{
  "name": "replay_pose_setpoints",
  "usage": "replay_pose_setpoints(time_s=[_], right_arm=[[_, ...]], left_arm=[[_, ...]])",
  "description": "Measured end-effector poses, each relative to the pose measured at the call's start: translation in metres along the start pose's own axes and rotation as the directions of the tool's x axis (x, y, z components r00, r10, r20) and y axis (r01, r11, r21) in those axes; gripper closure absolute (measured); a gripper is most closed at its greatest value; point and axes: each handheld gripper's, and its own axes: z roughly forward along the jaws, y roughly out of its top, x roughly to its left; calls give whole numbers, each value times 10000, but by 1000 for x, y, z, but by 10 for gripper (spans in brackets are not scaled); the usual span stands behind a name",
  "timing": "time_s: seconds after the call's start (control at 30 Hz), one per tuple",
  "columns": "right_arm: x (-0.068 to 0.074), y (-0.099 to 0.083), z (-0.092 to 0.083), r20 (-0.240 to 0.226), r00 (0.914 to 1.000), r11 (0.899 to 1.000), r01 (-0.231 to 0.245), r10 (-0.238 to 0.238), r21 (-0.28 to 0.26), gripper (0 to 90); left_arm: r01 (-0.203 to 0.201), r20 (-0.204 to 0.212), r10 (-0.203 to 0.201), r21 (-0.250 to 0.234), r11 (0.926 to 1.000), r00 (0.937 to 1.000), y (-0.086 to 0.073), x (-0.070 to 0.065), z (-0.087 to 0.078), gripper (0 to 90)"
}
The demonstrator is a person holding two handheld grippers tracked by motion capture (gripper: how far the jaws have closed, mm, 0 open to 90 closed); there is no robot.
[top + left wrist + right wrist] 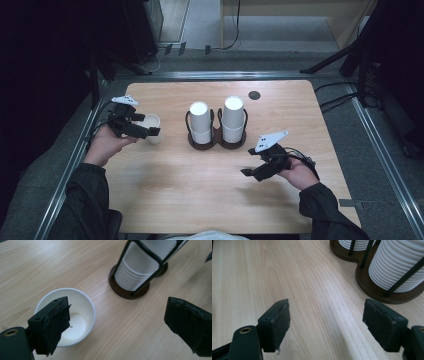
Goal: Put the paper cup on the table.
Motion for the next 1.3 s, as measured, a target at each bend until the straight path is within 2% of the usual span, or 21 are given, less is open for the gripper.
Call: replay_pose_setpoints(time_s=[0.13,0.2,0.33,0.6,0.87,1.07,1.23,1.3], right_arm=[[0,1,1,-19,10000,10000,19,-19,-10,222],[0,2,1,-36,10000,10000,26,-26,-17,222],[-1,1,0,-34,10000,10000,27,-27,-22,222],[0,1,-2,39,10000,10000,54,-54,-56,222],[1,0,-1,61,10000,10000,1,-2,47,221],[2,0,-1,63,10000,9999,69,-70,82,221],[3,-1,0,59,9999,9999,81,-82,150,221],[2,-1,0,87,10000,9999,41,-42,164,221]], left_arm=[[-179,-170,178,-48,9998,9997,-1,-8,0,73],[-180,-36,180,-128,9998,9998,-3,-12,0,145],[-293,98,294,-95,9995,9995,-4,-21,3,146],[-626,745,610,190,9979,9954,-7,-37,14,146],[-1007,831,977,331,9944,9917,-9,-52,28,147],[-1132,940,1095,357,9929,9895,-12,-61,39,150],[-1454,1234,1392,430,9884,9826,-11,-77,51,150],[-1625,1530,1547,402,9859,9761,-10,-82,54,158]])
